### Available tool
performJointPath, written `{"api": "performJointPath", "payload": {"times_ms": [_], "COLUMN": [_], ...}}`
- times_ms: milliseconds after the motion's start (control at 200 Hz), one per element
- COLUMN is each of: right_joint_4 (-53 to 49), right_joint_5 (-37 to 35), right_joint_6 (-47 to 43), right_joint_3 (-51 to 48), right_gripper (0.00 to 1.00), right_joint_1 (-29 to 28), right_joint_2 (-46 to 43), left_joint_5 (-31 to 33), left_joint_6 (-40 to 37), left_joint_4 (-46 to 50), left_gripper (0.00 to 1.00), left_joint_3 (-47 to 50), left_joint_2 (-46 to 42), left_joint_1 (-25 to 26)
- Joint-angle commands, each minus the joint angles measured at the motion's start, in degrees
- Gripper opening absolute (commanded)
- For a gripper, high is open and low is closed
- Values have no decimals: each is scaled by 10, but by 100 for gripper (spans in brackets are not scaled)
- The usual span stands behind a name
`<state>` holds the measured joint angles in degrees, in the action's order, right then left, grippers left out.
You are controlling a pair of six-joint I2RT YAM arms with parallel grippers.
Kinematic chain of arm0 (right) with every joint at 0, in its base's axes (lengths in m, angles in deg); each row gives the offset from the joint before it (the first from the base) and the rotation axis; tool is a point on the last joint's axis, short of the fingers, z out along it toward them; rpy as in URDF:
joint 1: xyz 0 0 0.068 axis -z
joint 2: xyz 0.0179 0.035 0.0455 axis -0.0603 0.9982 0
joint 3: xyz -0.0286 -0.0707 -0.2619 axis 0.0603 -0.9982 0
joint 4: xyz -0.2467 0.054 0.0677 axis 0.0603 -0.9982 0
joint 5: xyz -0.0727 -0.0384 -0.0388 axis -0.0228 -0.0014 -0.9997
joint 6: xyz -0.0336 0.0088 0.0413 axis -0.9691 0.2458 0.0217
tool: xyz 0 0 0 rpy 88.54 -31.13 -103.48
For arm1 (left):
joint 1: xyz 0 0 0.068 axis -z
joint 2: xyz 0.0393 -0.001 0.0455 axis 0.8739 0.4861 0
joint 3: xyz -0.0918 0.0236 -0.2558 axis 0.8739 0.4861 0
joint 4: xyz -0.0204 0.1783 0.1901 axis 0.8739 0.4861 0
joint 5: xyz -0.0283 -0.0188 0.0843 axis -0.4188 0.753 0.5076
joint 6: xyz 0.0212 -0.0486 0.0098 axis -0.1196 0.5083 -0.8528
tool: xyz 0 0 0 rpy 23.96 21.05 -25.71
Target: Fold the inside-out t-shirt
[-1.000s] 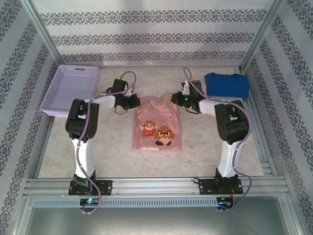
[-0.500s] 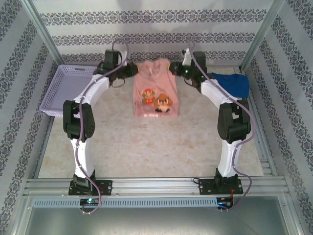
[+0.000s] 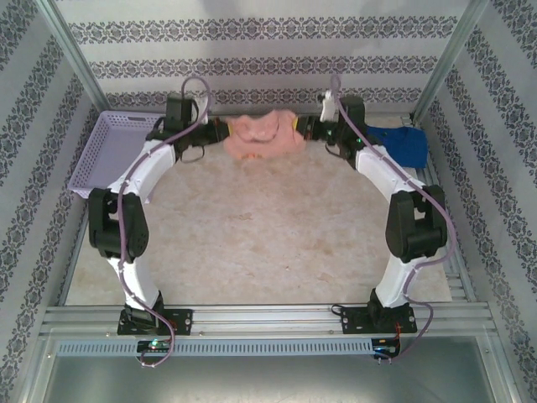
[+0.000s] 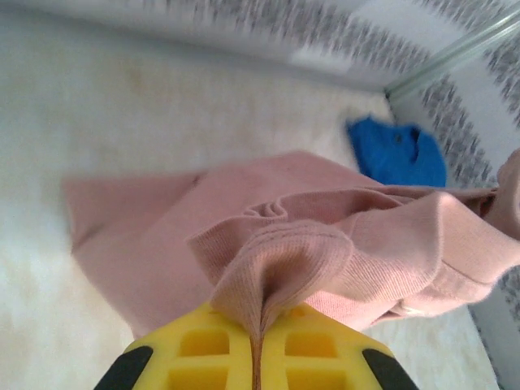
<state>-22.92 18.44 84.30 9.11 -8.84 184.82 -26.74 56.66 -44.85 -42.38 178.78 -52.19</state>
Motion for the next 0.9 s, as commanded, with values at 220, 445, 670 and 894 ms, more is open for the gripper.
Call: {"api": "performJointPath", "payload": {"times_ms": [220, 445, 670, 894], "right_joint_4": [-22, -57, -85, -98], "right_joint_5": [-75, -119, -148, -158], "right_joint_6": [1, -27, -44, -54], "right_joint_3": [-350, -335, -279, -226], "right_gripper": [0, 0, 0, 0], "right_joint_1": [-79, -72, -51, -36], "right_joint_2": [-279, -244, -157, -70], "left_joint_5": [20, 63, 80, 89], "left_joint_6": [87, 68, 25, 1], "left_joint_4": [-101, -90, -43, -36], "left_gripper": [0, 0, 0, 0], "left_joint_3": [352, 345, 259, 194], "left_joint_2": [-261, -232, -123, -21], "left_joint_1": [107, 112, 104, 85]}}
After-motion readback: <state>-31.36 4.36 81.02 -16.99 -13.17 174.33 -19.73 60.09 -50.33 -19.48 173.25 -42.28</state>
